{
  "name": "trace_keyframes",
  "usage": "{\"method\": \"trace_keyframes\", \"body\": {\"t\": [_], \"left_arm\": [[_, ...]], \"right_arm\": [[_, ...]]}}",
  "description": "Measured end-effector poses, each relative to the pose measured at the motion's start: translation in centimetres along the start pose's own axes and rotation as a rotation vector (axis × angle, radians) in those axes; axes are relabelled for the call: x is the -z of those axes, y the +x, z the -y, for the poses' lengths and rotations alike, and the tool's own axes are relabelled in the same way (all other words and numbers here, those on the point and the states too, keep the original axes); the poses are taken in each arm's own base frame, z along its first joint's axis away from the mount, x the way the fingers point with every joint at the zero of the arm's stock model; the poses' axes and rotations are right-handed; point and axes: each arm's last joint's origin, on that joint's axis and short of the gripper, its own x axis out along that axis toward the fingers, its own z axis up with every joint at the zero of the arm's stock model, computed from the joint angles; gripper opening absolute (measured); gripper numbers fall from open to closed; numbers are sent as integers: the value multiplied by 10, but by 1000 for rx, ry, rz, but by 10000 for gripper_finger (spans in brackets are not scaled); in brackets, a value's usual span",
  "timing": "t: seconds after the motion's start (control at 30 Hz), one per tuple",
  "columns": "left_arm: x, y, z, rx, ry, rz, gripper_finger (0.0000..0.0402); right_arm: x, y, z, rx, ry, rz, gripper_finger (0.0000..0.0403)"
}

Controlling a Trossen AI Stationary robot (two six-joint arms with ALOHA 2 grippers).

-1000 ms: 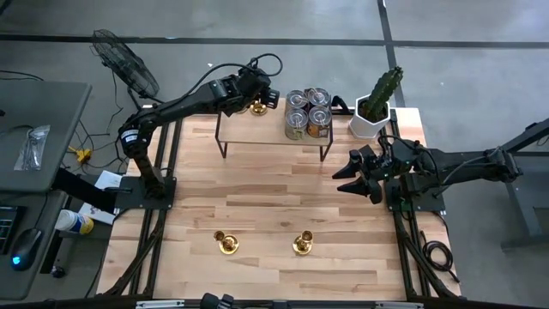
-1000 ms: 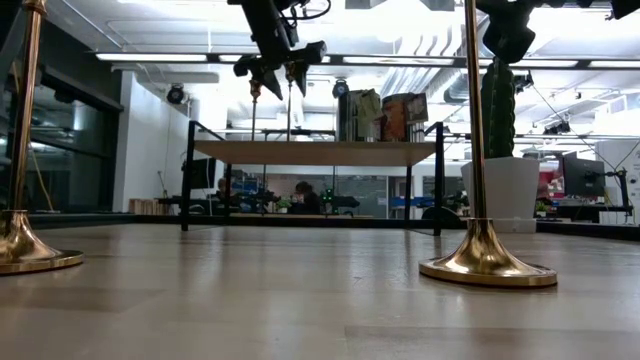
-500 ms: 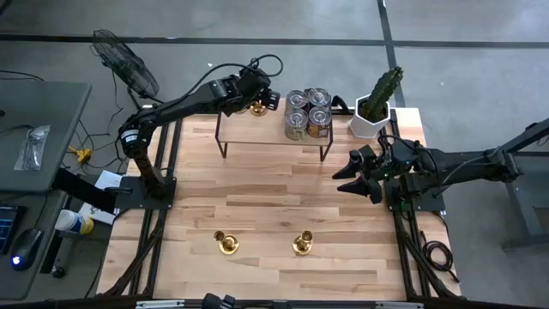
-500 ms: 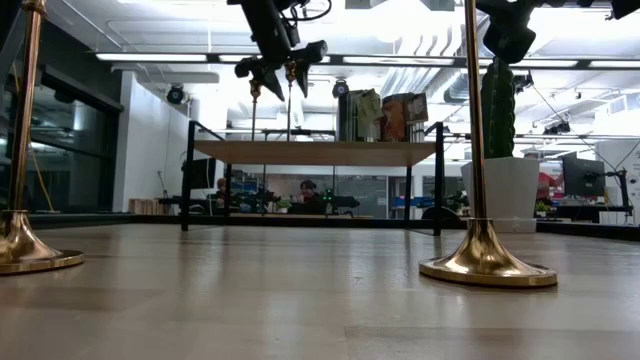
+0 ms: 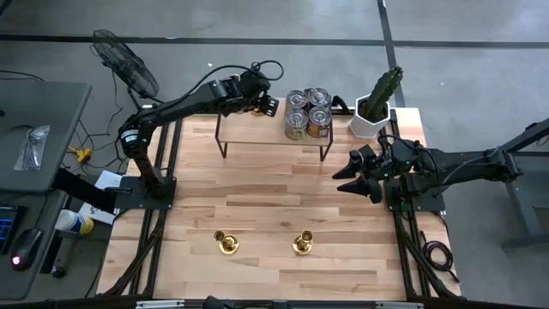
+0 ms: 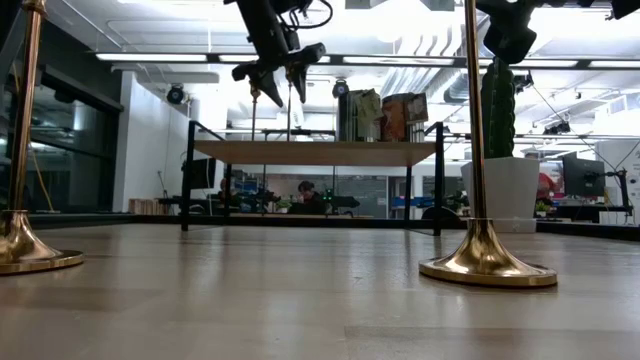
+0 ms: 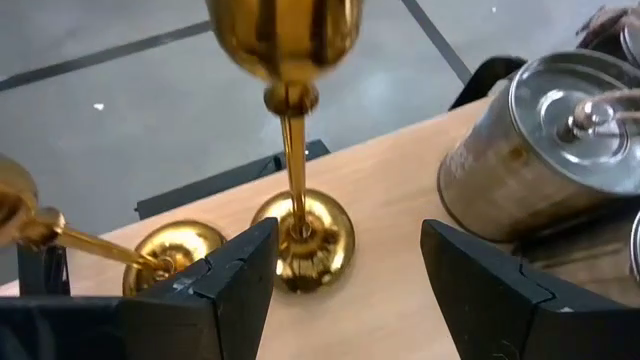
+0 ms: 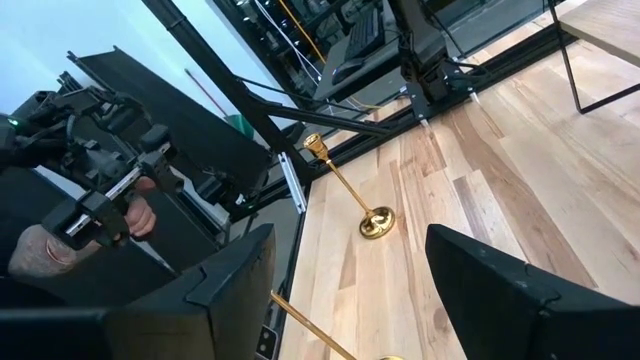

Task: Pick & Place candle stick holders
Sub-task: Put the gold candle holder on the shelf

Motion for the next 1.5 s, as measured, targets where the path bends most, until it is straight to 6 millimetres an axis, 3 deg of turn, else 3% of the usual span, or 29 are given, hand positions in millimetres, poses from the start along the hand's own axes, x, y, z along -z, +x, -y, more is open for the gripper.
{"method": "trace_keyframes", "body": {"t": [0.67, 1.07, 1.5], "left_arm": [[12, -11, 8, 62, 54, -93, 242], [24, -44, 10, 57, 100, -111, 242], [49, -82, 28, 106, 202, -133, 242]], "right_arm": [[2, 0, 2, 19, 18, -23, 252], [3, 0, 3, 28, 22, -33, 252], [4, 0, 2, 24, -9, -35, 252]]}}
